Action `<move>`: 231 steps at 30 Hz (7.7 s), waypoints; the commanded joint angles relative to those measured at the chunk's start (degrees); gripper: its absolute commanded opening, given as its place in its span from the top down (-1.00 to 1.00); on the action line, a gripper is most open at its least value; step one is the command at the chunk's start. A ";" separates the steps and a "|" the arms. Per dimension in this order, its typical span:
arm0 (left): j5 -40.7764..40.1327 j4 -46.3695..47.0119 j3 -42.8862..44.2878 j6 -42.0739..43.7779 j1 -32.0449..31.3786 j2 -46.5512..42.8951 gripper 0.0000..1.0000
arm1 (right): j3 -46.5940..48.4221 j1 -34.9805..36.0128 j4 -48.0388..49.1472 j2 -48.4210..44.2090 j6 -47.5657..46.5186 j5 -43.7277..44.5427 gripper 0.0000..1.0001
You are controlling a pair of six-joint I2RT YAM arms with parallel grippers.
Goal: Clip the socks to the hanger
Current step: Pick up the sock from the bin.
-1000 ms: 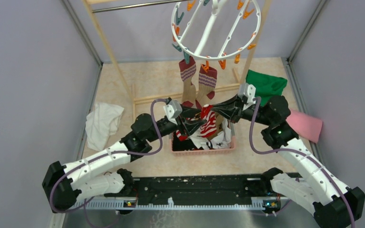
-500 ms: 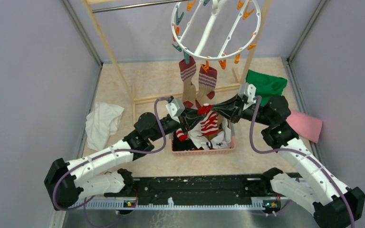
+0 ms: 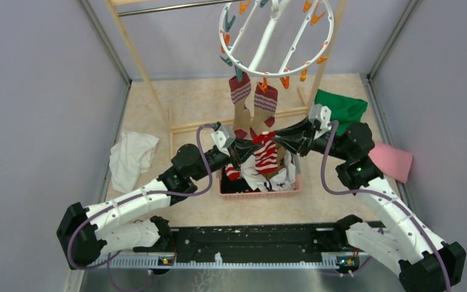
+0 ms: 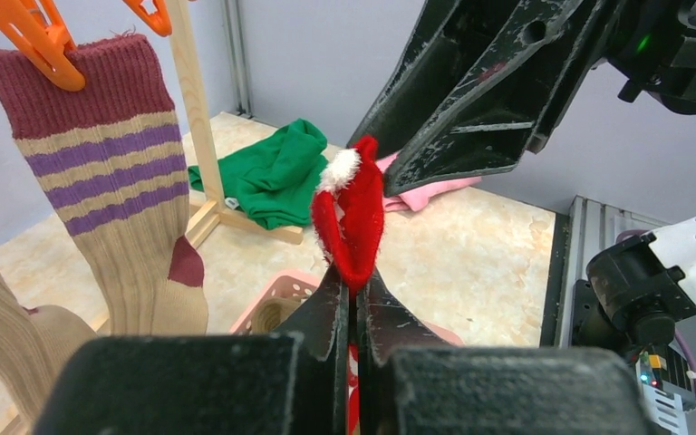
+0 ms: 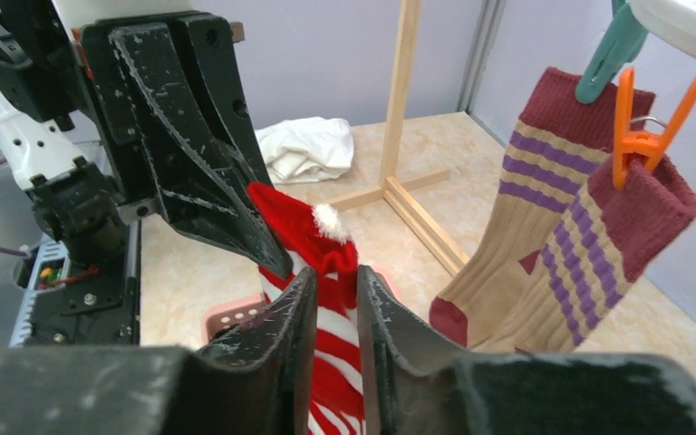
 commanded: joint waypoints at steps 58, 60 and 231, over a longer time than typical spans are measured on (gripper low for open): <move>1.94 10.04 -2.28 -8.70 0.81 -1.34 0.28 | -3.85 -5.56 19.44 2.85 9.77 -10.13 1.00; 1.75 10.56 -2.24 -8.74 0.81 -1.21 0.29 | -3.89 -5.59 19.41 2.89 9.77 -10.13 1.00; 8.25 -7.48 27.18 -29.20 9.32 13.73 -0.71 | -12.51 -6.12 3.03 -18.74 -11.51 26.34 1.00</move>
